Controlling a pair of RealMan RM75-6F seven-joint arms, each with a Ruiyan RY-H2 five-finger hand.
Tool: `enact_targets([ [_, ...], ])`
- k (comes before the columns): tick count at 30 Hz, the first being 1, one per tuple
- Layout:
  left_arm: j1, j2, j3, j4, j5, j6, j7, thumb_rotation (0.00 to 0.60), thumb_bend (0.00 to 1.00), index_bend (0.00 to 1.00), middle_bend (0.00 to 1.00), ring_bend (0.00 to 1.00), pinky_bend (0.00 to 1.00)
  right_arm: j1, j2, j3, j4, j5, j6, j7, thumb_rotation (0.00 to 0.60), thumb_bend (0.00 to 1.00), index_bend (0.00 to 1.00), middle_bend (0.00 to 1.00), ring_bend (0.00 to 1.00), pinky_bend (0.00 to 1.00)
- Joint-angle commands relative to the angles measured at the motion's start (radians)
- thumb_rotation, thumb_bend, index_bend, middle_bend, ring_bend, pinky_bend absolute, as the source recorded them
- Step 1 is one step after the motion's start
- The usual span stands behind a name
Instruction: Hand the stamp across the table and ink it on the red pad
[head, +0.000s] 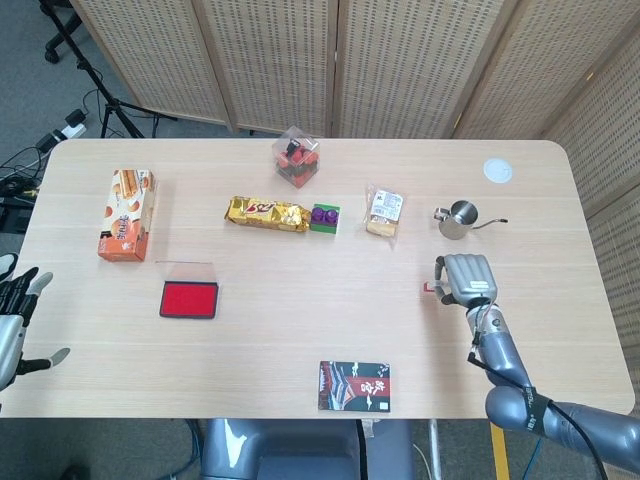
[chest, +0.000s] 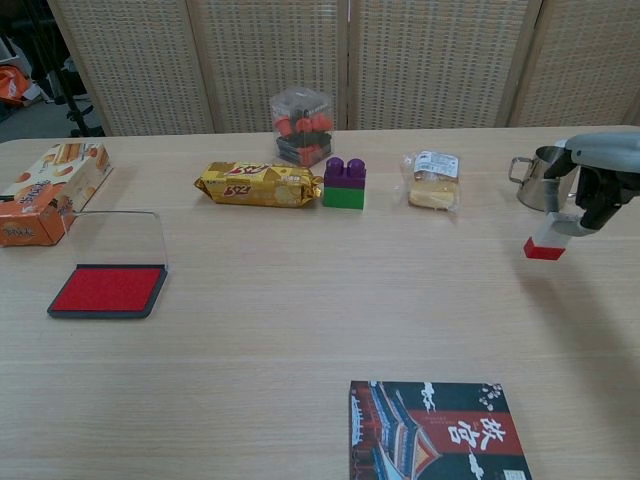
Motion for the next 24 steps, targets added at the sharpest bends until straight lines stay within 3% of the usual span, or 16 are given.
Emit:
enact_targets([
  [1, -0.001, 0.002, -0.001, 0.000, -0.002, -0.002, -0.005, 0.600, 0.00, 0.00, 0.00, 0.00, 0.00, 0.046, -0.012, 0.026, -0.052, 0.052, 0.046, -0.071, 0.600, 0.45, 0.56, 0.98, 1.00, 1.00],
  [10, -0.003, 0.017, -0.004, 0.005, -0.009, -0.013, -0.043, 0.600, 0.00, 0.00, 0.00, 0.00, 0.00, 0.178, -0.087, 0.092, -0.136, 0.255, 0.177, -0.271, 0.600, 0.45, 0.56, 0.98, 1.00, 1.00],
  [24, -0.014, 0.027, -0.002, 0.010, -0.016, -0.041, -0.070, 0.600, 0.00, 0.00, 0.00, 0.00, 0.00, 0.311, -0.241, 0.169, -0.094, 0.462, 0.312, -0.416, 0.600, 0.45, 0.56, 0.98, 1.00, 1.00],
])
